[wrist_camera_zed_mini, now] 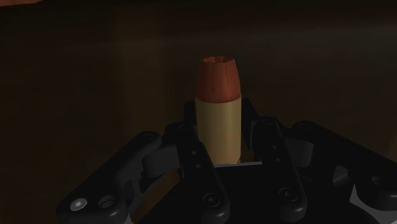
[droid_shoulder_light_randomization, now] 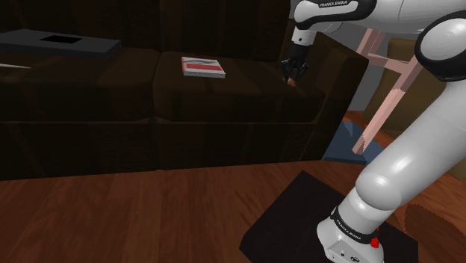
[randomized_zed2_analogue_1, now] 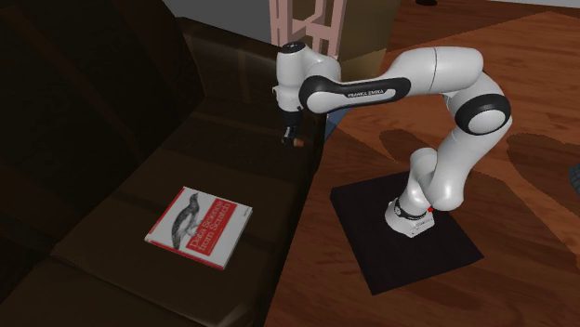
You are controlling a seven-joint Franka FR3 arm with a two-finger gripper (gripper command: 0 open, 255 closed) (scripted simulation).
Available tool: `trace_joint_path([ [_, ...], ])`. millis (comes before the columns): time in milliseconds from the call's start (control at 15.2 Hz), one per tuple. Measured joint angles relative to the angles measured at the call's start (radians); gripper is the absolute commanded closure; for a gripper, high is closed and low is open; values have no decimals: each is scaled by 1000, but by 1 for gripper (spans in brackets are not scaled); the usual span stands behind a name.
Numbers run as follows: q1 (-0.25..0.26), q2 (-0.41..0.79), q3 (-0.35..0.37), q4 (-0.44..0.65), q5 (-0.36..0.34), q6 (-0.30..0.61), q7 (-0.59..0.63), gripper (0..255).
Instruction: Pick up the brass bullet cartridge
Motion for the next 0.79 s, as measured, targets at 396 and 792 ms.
trace_joint_path([
  [396,1,10,0,85,2,-78,-1,255],
  [792,-1,28,-2,184,6,-159,-7,255],
])
